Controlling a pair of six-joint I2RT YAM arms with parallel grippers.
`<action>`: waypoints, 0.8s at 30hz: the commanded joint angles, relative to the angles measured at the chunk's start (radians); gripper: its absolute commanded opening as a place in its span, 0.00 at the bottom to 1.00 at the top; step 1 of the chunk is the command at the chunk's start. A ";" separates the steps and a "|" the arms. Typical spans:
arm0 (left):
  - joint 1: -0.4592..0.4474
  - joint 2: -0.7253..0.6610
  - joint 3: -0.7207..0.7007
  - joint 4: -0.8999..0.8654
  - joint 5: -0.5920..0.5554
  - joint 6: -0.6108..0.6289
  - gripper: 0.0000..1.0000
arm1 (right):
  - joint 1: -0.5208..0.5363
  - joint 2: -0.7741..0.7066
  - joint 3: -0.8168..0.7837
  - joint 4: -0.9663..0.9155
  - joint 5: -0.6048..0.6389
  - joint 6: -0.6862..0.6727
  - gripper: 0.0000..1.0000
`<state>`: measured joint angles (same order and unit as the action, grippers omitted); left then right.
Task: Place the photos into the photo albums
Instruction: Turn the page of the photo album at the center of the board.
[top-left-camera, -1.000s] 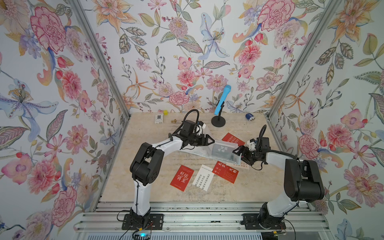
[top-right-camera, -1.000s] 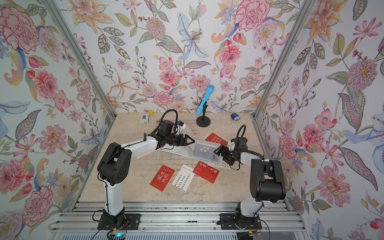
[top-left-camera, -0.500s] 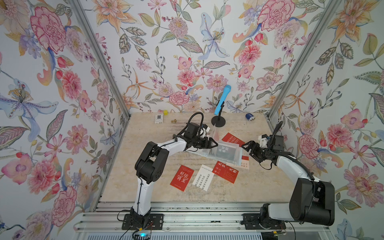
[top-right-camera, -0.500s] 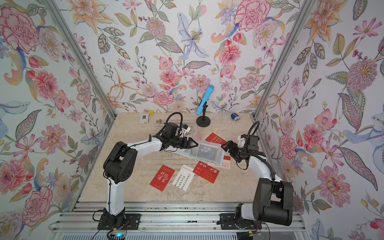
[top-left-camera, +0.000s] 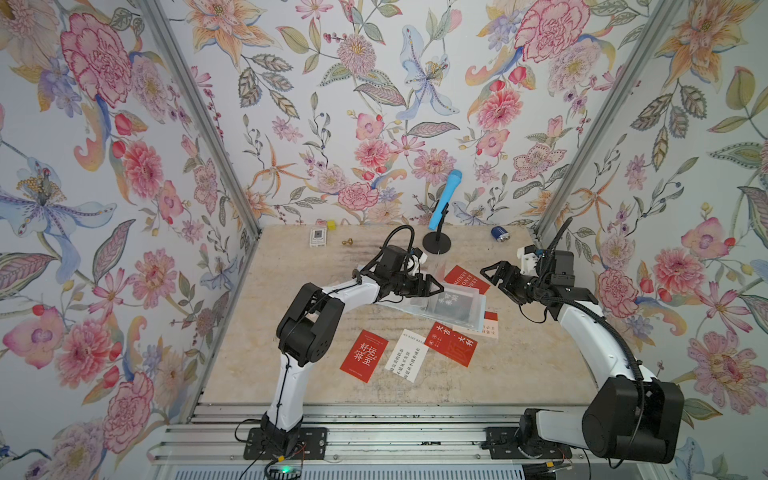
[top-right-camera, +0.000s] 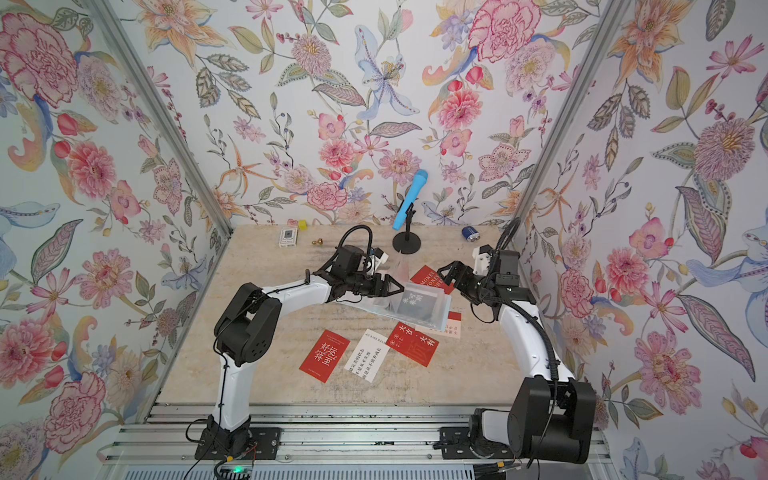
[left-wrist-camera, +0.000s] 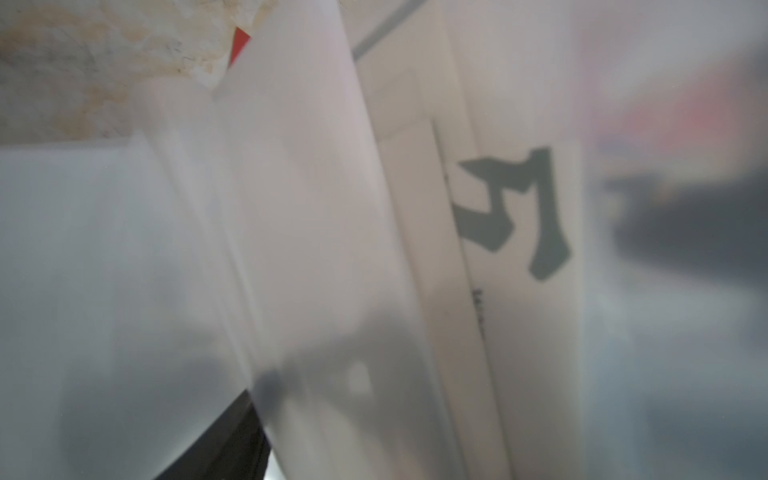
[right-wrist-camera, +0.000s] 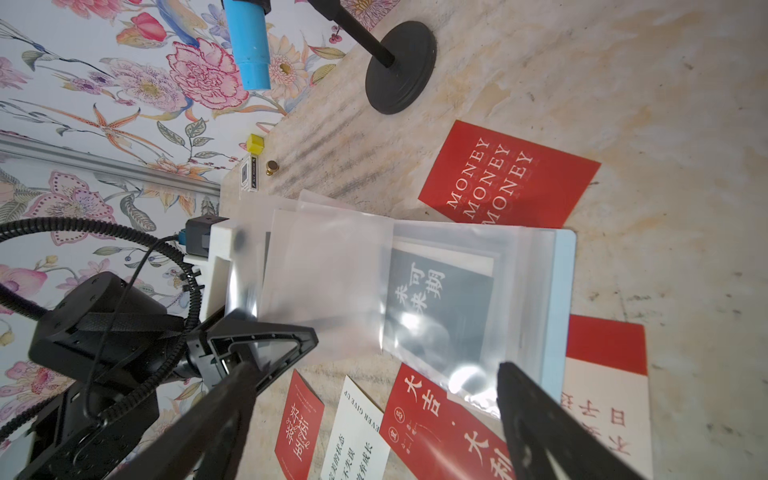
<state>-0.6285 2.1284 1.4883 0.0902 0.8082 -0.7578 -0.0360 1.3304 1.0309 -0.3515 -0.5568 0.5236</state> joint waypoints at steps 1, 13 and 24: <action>-0.032 0.005 -0.004 0.037 0.033 -0.029 0.77 | 0.046 0.049 0.060 -0.029 0.007 0.013 0.93; -0.044 -0.011 -0.009 0.007 0.030 -0.008 0.78 | 0.245 0.282 0.274 -0.030 0.085 0.019 0.94; -0.051 -0.015 0.034 -0.059 0.006 0.025 0.78 | 0.291 0.417 0.398 -0.118 0.193 -0.016 0.91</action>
<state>-0.6682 2.1284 1.4899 0.0795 0.8150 -0.7635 0.2527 1.7256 1.4021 -0.4129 -0.4168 0.5266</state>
